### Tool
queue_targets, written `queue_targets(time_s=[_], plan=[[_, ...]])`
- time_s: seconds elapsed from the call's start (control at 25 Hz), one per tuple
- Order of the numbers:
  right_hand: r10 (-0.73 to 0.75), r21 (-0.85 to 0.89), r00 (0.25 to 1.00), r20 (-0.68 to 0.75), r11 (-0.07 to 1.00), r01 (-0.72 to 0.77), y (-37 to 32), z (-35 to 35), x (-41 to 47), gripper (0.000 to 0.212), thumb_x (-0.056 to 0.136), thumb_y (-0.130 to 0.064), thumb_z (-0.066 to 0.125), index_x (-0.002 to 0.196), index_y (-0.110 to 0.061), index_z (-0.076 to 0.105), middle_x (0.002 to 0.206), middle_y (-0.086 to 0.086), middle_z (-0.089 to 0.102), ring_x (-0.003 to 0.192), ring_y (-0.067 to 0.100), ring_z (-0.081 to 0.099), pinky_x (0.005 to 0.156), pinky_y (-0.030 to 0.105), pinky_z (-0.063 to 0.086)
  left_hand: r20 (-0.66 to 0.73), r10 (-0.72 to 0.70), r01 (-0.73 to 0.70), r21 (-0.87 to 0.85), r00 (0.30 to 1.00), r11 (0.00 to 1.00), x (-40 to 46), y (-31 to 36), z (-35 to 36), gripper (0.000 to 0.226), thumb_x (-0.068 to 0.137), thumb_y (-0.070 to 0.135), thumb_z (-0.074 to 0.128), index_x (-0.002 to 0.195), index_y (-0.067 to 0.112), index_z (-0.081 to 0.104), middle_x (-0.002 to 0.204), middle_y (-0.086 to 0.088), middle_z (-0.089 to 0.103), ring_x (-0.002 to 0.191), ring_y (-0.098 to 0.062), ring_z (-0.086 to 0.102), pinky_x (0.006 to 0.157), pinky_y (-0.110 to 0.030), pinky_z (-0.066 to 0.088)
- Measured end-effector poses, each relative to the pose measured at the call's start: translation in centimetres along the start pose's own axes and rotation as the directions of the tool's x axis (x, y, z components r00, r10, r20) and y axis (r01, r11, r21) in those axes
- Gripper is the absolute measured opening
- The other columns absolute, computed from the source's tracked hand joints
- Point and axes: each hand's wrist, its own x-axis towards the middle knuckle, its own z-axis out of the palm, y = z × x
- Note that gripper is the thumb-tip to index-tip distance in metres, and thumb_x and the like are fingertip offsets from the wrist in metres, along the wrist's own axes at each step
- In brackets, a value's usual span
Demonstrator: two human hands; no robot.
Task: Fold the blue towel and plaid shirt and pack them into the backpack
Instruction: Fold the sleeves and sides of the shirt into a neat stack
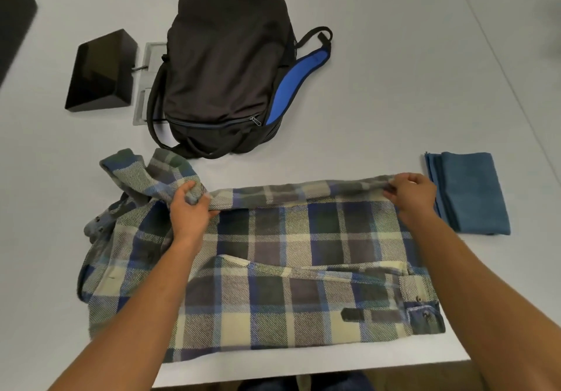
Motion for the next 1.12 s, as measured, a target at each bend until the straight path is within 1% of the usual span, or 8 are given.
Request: queue_targets(time_s=[0.2,0.36,0.44,0.56,0.68,0.8,0.88,1.12], plan=[[0.06,-0.038,0.998,0.013,0.998,-0.06,2.1,-2.8,-2.7,0.026,0.089,0.01,0.058,0.097,-0.015,0.058,0.11,0.015,0.061,0.094,0.028,0.068,0.063,0.026,0.055,-0.009,0.148,-0.14,0.26,0.989,0.955,-2.5,-0.3,-1.8,0.043,0.093,0.017,0.065,0.134,0.021,0.054,0.126,-0.003,0.049,0.103,-0.009,0.055,0.093,-0.034,0.049],[0.031,-0.165,0.999,0.024,0.986,-0.027,4.0,-4.4,-3.8,0.034,0.087,0.012,0.054,0.102,-0.018,0.059,0.116,0.013,0.06,0.095,0.029,0.064,0.058,0.027,0.049,0.035,0.192,-0.189,0.419,0.981,0.888,-3.7,-2.2,-2.2,0.05,0.091,0.016,0.067,0.138,0.02,0.052,0.137,-0.012,0.051,0.125,-0.029,0.05,0.102,-0.043,0.046],[-0.011,-0.273,0.999,0.031,0.962,0.019,4.7,-5.0,-4.4,0.034,0.088,0.009,0.054,0.11,-0.017,0.058,0.115,0.011,0.061,0.097,0.028,0.062,0.061,0.028,0.049,0.035,0.198,-0.189,0.499,0.98,0.846,-4.3,-3.1,-2.3,0.056,0.091,0.016,0.067,0.142,0.021,0.047,0.138,-0.017,0.049,0.127,-0.033,0.048,0.104,-0.046,0.042],[-0.069,-0.405,0.996,0.057,0.91,0.086,5.4,-5.7,-5.5,0.037,0.091,0.008,0.053,0.12,-0.016,0.052,0.112,0.01,0.059,0.091,0.022,0.061,0.06,0.024,0.048,0.034,0.213,-0.2,0.519,0.976,0.831,-5.5,-3.9,-2.3,0.058,0.092,0.015,0.065,0.146,0.021,0.043,0.138,-0.019,0.046,0.127,-0.035,0.047,0.104,-0.046,0.04],[-0.118,-0.48,0.989,0.093,0.865,0.149,6.2,-6.2,-6.4,0.041,0.092,0.009,0.051,0.125,-0.016,0.049,0.112,0.008,0.055,0.097,0.023,0.058,0.059,0.022,0.048,0.031,0.232,-0.214,0.52,0.972,0.827,-6.7,-5.2,-2.7,0.058,0.094,0.013,0.062,0.147,0.021,0.041,0.143,-0.019,0.039,0.131,-0.036,0.043,0.106,-0.045,0.039],[-0.181,-0.528,0.979,0.099,0.824,0.206,6.9,-6.2,-7.1,0.046,0.09,0.01,0.051,0.129,-0.014,0.049,0.121,0.009,0.055,0.109,0.025,0.055,0.082,0.037,0.056,0.018,0.239,-0.213,0.521,0.971,0.826,-7.6,-5.9,-2.8,0.061,0.095,0.014,0.06,0.15,0.023,0.036,0.144,-0.019,0.037,0.131,-0.038,0.043,0.105,-0.047,0.041],[-0.213,-0.553,0.971,0.107,0.799,0.236,7.4,-6.3,-7.7,0.047,0.09,0.009,0.053,0.131,-0.014,0.047,0.131,0.011,0.054,0.119,0.03,0.054,0.096,0.045,0.051,0.024,0.241,-0.216,0.534,0.97,0.817,-7.9,-6.0,-2.8,0.063,0.096,0.015,0.059,0.152,0.024,0.032,0.143,-0.019,0.037,0.129,-0.037,0.044,0.101,-0.044,0.042],[-0.265,-0.624,0.955,0.136,0.726,0.29,9.1,-6.6,-8.2,0.05,0.092,0.002,0.057,0.136,-0.017,0.043,0.138,0.009,0.047,0.124,0.03,0.05,0.102,0.043,0.045,0.016,0.296,-0.255,0.552,0.955,0.794,-9.2,-6.9,-3.1,0.066,0.094,0.013,0.061,0.152,0.023,0.03,0.147,-0.02,0.03,0.118,-0.036,0.051,0.092,-0.042,0.047]])
